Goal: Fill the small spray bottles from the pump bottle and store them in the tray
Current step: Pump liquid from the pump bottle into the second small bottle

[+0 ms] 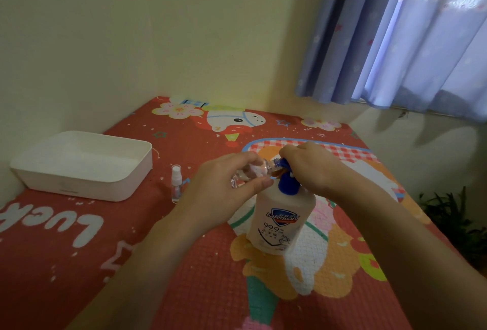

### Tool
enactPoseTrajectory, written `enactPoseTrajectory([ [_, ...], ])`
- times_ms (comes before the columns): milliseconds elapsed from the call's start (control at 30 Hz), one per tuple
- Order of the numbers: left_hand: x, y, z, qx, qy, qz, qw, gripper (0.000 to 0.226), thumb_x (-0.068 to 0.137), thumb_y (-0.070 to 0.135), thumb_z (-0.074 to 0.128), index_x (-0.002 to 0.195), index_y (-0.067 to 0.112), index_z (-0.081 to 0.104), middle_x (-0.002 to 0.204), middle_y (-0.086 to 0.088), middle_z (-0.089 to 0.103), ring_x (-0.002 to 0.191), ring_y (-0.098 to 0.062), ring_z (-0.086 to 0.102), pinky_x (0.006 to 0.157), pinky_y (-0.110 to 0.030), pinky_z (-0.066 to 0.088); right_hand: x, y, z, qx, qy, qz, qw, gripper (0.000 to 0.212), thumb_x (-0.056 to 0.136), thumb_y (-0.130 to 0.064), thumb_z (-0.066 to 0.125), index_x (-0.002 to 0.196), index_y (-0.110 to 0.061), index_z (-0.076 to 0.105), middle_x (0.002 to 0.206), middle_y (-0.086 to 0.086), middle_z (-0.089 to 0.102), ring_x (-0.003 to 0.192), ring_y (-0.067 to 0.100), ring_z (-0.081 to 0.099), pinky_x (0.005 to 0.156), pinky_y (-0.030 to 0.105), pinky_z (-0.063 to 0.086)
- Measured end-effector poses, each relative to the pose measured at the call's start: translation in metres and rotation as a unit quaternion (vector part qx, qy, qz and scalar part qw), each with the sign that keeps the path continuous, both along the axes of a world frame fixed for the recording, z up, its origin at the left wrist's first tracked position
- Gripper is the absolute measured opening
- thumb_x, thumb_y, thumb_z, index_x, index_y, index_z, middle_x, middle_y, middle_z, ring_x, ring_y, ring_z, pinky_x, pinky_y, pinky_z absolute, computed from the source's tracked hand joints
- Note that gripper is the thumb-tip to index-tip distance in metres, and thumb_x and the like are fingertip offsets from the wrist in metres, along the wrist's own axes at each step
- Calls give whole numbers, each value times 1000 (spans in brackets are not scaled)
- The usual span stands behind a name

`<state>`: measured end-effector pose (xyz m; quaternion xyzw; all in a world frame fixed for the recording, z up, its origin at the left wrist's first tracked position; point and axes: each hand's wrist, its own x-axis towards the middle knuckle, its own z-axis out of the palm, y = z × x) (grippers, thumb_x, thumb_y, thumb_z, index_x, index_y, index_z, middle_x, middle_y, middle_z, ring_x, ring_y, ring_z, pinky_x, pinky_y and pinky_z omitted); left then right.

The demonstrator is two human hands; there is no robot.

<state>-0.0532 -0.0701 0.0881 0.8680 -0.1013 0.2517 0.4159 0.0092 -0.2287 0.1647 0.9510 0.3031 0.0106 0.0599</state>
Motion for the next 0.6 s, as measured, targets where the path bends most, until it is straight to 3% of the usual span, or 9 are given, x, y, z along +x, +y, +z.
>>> enactPoseTrajectory([
  [133, 2, 0, -3, -1, 6, -1, 1000, 28, 86, 47, 69, 110, 33, 68, 97, 17, 69, 95, 4, 62, 77, -9, 44, 1, 0, -4, -3, -7, -3, 1000, 3, 98, -17, 42, 96, -15, 42, 86, 8, 50, 79, 20, 42, 70, 27, 33],
  [233, 2, 1, -7, 7, 20, -7, 1000, 32, 86, 49, 67, 112, 30, 68, 99, 17, 68, 96, 5, 61, 77, -8, 43, 2, -1, -12, -11, -23, -2, 1000, 17, 98, -16, 42, 110, -8, 50, 107, 14, 59, 78, 20, 41, 69, 27, 32],
  [467, 0, 0, -9, 4, 20, 3, 1000, 29, 85, 45, 69, 110, 30, 68, 96, 17, 69, 96, 7, 60, 78, -1, 39, 2, 0, -18, -6, -42, 3, 999, 19, 97, -17, 45, 112, -9, 51, 109, 12, 61, 80, 18, 42, 71, 28, 37],
  [600, 0, 1, -8, 8, 29, -4, 1000, 32, 85, 48, 68, 113, 31, 68, 99, 17, 68, 96, 5, 61, 78, -9, 43, 0, 0, -14, -5, -21, 2, 1000, 14, 97, -17, 43, 107, -10, 50, 102, 12, 59, 80, 18, 42, 70, 27, 35],
])
